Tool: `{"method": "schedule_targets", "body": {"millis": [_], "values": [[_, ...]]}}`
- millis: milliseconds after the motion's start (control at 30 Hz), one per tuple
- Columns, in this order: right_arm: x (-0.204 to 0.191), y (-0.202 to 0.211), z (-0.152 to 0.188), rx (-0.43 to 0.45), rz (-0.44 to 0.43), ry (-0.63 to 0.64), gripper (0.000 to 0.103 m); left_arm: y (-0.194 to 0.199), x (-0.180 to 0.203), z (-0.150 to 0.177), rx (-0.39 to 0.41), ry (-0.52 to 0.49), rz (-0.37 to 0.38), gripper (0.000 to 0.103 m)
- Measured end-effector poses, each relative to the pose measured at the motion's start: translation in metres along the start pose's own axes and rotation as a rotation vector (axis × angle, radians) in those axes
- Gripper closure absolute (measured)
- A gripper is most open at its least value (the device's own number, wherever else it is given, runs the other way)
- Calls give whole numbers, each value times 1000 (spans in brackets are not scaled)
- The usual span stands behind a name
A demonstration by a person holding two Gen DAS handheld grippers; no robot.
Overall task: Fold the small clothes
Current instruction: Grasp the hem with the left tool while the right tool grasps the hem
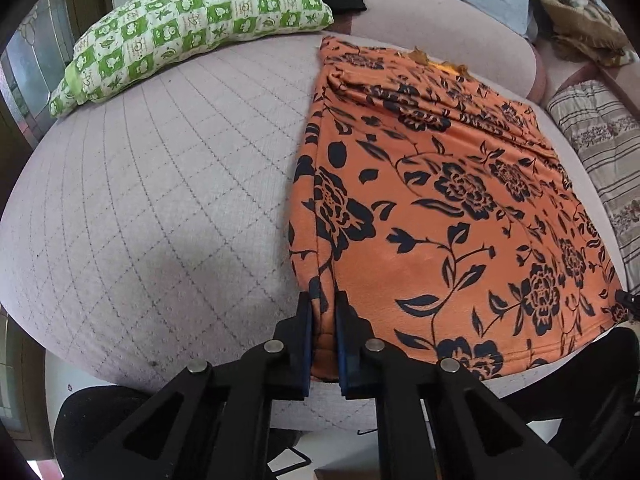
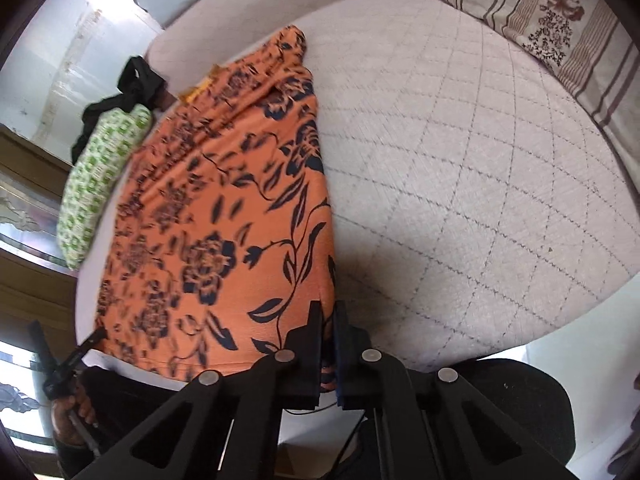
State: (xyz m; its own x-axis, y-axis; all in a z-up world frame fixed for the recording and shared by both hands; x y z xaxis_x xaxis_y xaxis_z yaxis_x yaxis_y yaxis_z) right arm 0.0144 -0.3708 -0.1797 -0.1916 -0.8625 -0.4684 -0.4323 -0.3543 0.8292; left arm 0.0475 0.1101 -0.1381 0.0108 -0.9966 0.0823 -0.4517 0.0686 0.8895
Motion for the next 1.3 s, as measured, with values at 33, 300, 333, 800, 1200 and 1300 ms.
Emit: {"method": "schedule_targets", "body": {"millis": [33,300,333,800,1200,1300], "values": [[2,-3,0,-5,1,-11,98,-3,1,1,-17,-11,-5,93],[8,-24,2,-50,-23,-53,29,-7,6,4,-15,-21,2,66],[6,-26,2,-52,-16,-38,29,-9,7,5,-17,-29,-5,67],[7,-32,-13,-115,-151,-93,96,-18,-7,-5,-88,9,33,96],[-61,14,-200,166,-420,-40,96,52,6,-233,314,29,165,96],[-73,-9,-271,252,-425,-52,96,10,4,-292,382,70,112,95]]}}
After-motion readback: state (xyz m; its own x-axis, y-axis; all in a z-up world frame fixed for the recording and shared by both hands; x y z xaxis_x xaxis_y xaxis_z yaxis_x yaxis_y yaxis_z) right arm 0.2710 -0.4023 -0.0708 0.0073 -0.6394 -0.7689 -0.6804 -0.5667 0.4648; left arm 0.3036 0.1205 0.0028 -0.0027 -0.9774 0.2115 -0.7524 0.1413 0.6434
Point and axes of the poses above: each gripper's, at about its wrist camera, not at the fingertips, and y roughly against the way its jaws point, x to its right, z to its underside, the point moved 4 cm from there along -y, roughly the way its jaws point
